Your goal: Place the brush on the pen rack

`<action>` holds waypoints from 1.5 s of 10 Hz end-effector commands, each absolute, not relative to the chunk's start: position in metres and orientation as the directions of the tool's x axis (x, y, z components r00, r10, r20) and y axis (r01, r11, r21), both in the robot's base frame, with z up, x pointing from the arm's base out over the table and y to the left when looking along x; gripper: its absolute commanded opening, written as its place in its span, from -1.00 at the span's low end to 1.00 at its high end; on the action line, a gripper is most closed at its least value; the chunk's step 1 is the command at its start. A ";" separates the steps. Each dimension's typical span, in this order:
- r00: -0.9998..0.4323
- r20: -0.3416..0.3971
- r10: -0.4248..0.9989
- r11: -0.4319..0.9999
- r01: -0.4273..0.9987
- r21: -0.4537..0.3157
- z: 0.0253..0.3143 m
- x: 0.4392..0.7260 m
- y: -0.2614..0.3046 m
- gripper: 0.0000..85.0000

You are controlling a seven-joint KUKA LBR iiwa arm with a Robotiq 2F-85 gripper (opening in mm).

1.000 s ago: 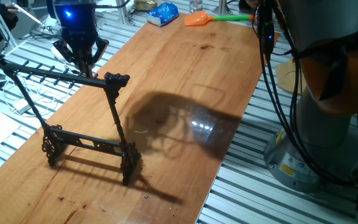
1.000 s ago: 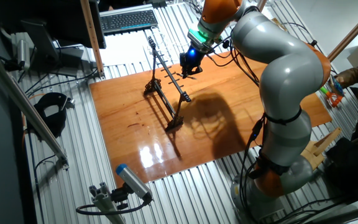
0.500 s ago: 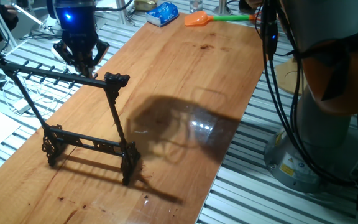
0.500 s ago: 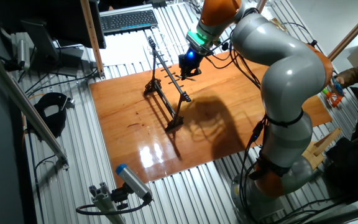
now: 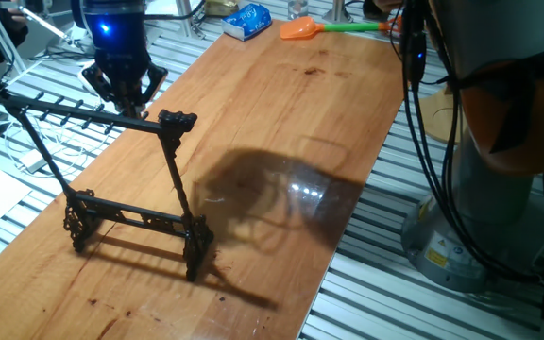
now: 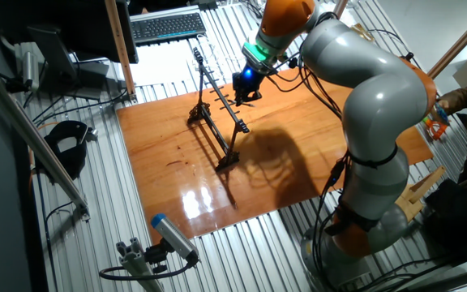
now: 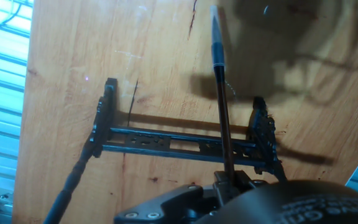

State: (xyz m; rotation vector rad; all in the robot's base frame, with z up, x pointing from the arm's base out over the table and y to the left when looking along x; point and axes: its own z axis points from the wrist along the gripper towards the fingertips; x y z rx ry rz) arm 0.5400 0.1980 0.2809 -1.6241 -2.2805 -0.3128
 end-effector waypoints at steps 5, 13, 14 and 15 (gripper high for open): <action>-0.305 0.368 0.878 0.325 0.946 0.008 0.273 0.536 0.202 -1.00; -0.292 0.377 0.879 0.317 0.948 -0.004 0.271 0.534 0.207 -0.60; -0.291 0.375 0.880 0.316 0.949 -0.007 0.271 0.535 0.207 -0.60; -0.289 0.374 0.881 0.315 0.949 -0.008 0.270 0.535 0.207 -0.60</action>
